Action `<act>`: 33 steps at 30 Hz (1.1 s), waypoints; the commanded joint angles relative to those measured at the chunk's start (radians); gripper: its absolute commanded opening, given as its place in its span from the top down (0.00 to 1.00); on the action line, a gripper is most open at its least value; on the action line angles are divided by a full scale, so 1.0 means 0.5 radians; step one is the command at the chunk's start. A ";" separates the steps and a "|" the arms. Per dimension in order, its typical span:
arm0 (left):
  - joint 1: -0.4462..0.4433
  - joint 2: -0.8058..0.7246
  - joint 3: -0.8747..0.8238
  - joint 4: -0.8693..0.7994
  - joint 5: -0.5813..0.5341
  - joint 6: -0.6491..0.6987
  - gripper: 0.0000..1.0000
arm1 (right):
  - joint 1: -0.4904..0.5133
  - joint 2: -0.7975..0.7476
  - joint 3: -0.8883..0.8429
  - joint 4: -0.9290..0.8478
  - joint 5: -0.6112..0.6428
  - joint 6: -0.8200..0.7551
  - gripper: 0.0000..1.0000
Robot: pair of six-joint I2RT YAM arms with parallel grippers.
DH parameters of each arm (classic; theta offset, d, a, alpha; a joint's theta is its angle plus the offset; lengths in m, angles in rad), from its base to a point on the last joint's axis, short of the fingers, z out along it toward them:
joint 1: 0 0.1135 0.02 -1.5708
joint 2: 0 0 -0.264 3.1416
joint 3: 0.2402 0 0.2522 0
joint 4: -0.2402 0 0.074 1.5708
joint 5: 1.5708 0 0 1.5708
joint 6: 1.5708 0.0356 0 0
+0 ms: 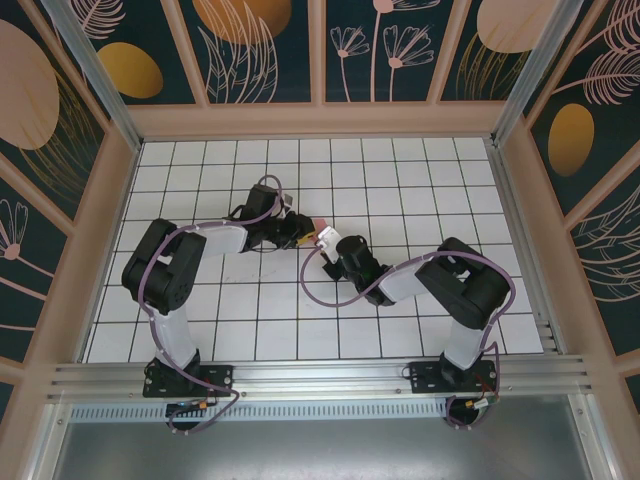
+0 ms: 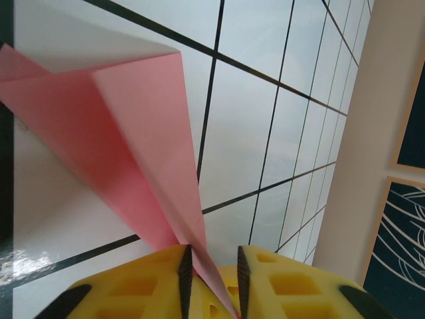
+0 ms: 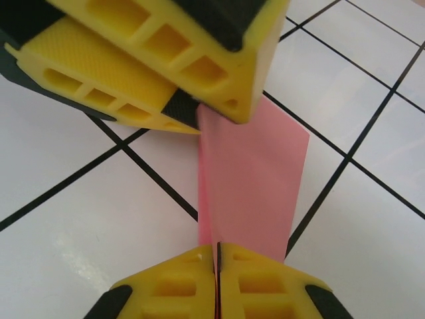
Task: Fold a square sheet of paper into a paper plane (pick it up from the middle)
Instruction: Fold the wing for the fifth time at the center of the table.
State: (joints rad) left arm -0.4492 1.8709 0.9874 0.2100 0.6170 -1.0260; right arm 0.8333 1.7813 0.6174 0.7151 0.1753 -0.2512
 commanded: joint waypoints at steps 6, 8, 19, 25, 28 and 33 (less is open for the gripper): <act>0.109 -0.220 -0.017 0.009 -0.168 0.021 0.55 | -0.072 -0.016 -0.046 0.060 -0.385 0.240 0.99; 0.117 -0.249 -0.072 0.030 -0.188 0.019 0.51 | -0.105 -0.019 -0.035 0.042 -0.496 0.327 1.00; 0.122 -0.292 -0.304 0.367 -0.125 0.007 0.42 | -0.369 0.001 0.013 0.028 -1.057 0.878 1.00; 0.122 -0.378 -0.400 0.498 -0.142 0.059 0.40 | -0.500 0.038 0.054 0.060 -1.321 1.139 1.00; 0.121 -0.373 -0.429 0.555 -0.120 0.062 0.40 | -0.516 0.079 0.113 0.011 -1.401 1.223 1.00; 0.119 -0.328 -0.497 0.678 -0.049 0.029 0.40 | -0.519 0.139 0.146 0.036 -1.456 1.322 1.00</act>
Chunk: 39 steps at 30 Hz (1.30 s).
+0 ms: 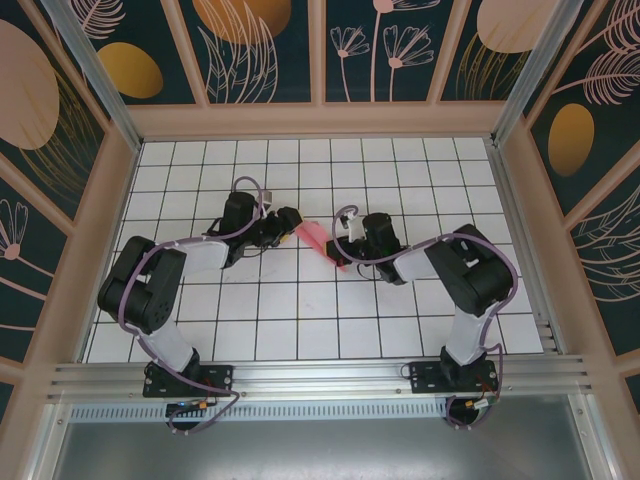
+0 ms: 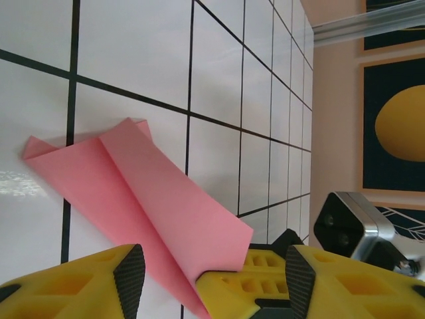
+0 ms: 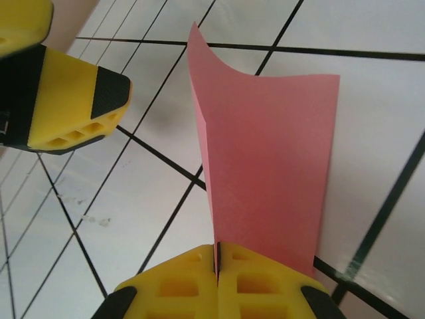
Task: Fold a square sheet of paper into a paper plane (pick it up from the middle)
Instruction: Fold the wing for the fifth time at the center of the table.
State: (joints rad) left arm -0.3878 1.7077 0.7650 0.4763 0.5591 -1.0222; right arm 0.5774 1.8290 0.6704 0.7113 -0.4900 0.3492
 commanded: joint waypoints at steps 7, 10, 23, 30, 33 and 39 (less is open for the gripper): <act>-0.013 0.075 -0.144 0.386 0.202 -0.024 0.38 | -0.009 0.095 0.050 0.177 -0.190 0.343 1.00; -0.028 0.089 -0.173 0.451 0.223 -0.025 0.38 | -0.010 0.127 0.093 0.134 -0.206 0.425 1.00; -0.050 0.173 -0.190 0.489 0.235 -0.019 0.42 | -0.006 0.238 0.205 -0.041 -0.275 0.513 1.00; -0.053 0.202 -0.177 0.492 0.242 -0.020 0.44 | -0.006 0.296 0.245 -0.109 -0.330 0.495 1.00; -0.055 0.212 -0.180 0.493 0.244 -0.021 0.44 | -0.007 0.311 0.263 -0.147 -0.358 0.466 1.00; -0.059 0.235 -0.171 0.504 0.268 -0.026 0.44 | -0.004 0.338 0.291 -0.195 -0.397 0.437 0.98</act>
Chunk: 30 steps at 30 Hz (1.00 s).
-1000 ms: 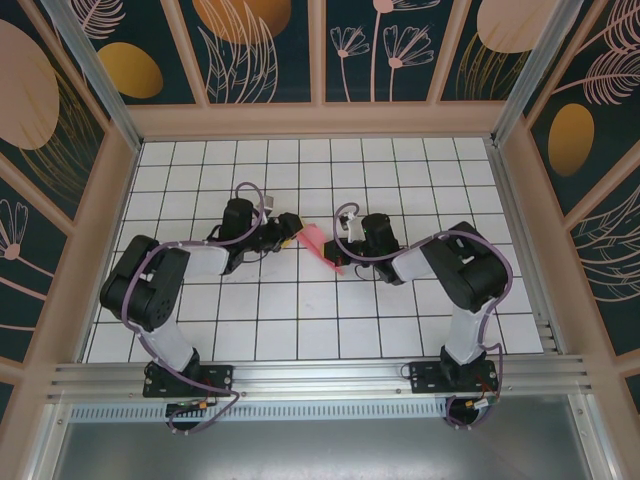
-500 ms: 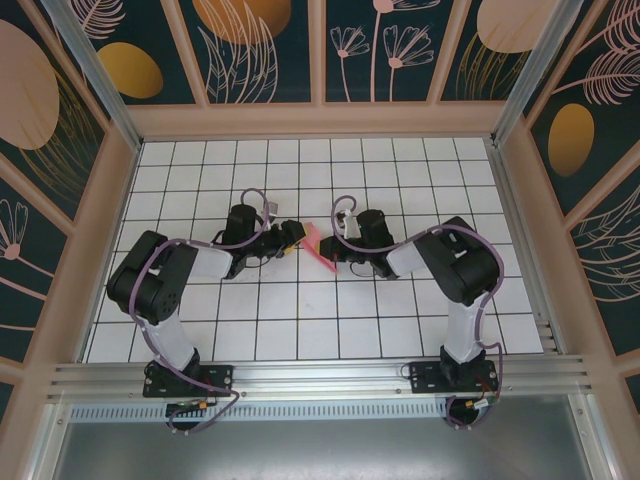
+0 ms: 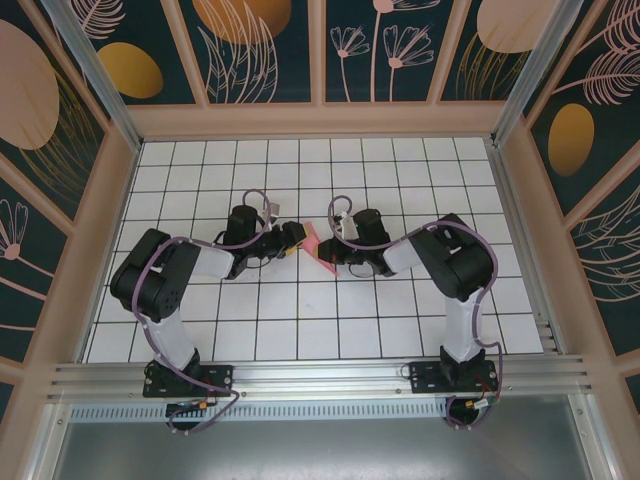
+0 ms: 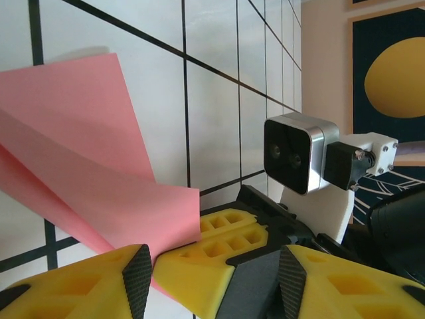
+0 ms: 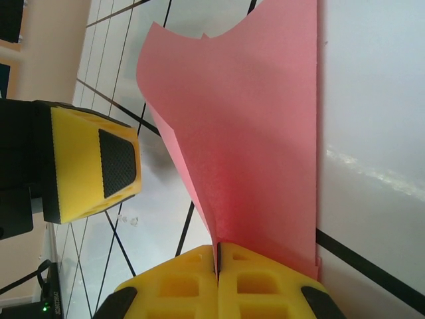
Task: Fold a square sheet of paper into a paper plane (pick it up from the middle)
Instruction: Fold the wing for the fifth time at the center of the table.
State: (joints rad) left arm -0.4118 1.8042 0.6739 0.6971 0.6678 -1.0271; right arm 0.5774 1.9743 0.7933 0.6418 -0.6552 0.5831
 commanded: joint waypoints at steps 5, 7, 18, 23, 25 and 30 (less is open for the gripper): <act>-0.032 0.074 0.043 0.079 0.092 -0.018 0.46 | 0.003 0.064 0.069 -0.129 -0.051 -0.074 1.00; -0.038 0.093 0.057 0.078 0.099 -0.021 0.47 | 0.011 0.067 0.073 -0.167 -0.022 -0.098 1.00; -0.045 0.171 0.117 0.032 0.045 -0.037 0.56 | 0.045 0.096 0.146 -0.344 0.053 -0.198 1.00; -0.045 0.192 0.149 -0.060 0.008 -0.001 0.61 | 0.046 0.088 0.159 -0.372 0.053 -0.203 1.00; -0.043 0.205 0.157 -0.088 -0.006 0.012 0.62 | 0.048 0.080 0.161 -0.380 0.049 -0.200 1.00; -0.045 0.222 0.162 -0.093 -0.009 0.019 0.65 | 0.045 0.073 0.161 -0.379 0.055 -0.184 1.00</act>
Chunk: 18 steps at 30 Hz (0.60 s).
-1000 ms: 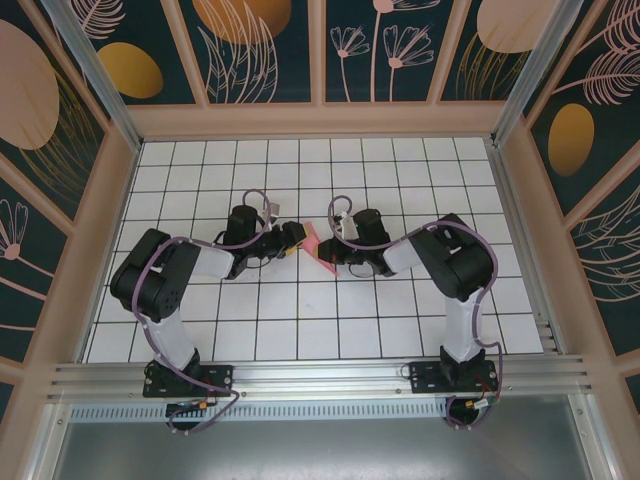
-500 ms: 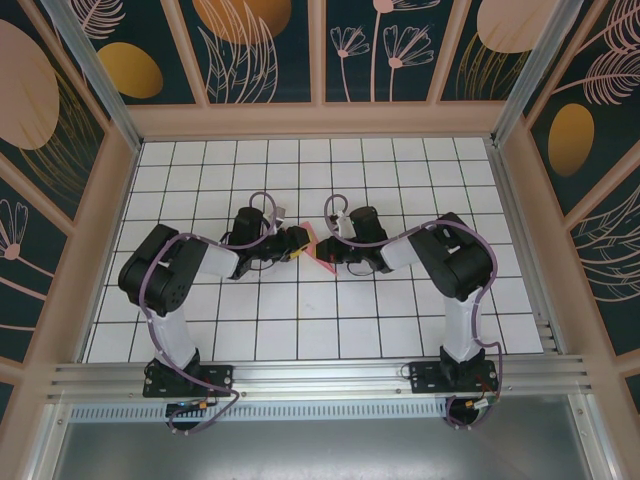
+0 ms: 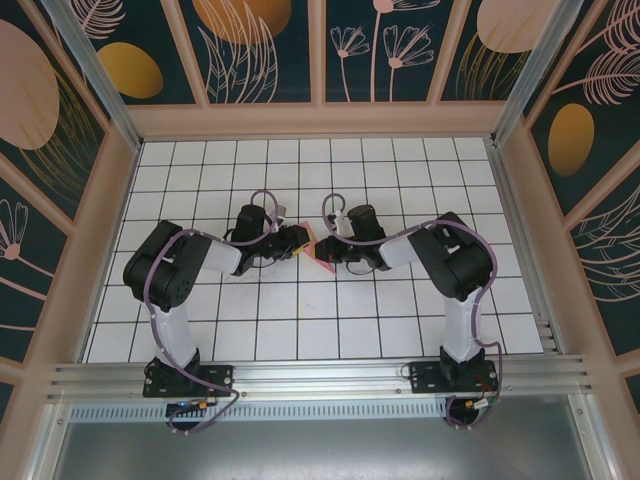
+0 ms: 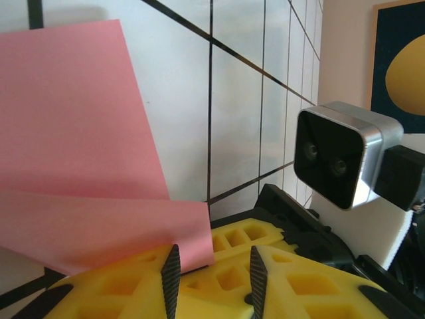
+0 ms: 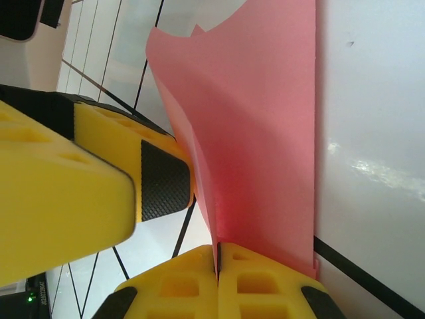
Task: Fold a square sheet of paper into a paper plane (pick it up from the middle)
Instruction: Fold the wing for the fifth time at the center of the table.
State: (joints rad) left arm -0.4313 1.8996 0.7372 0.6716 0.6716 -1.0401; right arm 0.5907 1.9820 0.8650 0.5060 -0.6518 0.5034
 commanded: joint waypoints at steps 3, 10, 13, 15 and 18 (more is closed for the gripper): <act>-0.006 0.012 0.024 -0.023 -0.009 0.049 0.66 | 0.018 0.065 0.008 -0.098 0.064 -0.010 1.00; -0.007 -0.118 -0.055 0.007 -0.010 0.087 0.64 | -0.019 0.076 -0.056 -0.009 0.060 0.103 1.00; -0.006 -0.127 -0.089 0.016 -0.009 0.092 0.64 | -0.028 0.072 -0.079 0.019 0.036 0.143 1.00; -0.005 -0.112 -0.100 0.027 -0.009 0.089 0.64 | -0.030 0.069 -0.086 0.029 0.031 0.163 1.00; -0.007 -0.065 -0.088 0.043 0.006 0.069 0.65 | -0.030 0.069 -0.086 0.031 0.026 0.174 1.00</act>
State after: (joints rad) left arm -0.4313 1.8610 0.7010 0.6693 0.6712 -1.0218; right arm 0.5838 1.9820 0.8474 0.5419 -0.6495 0.5674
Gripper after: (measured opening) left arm 0.352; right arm 0.062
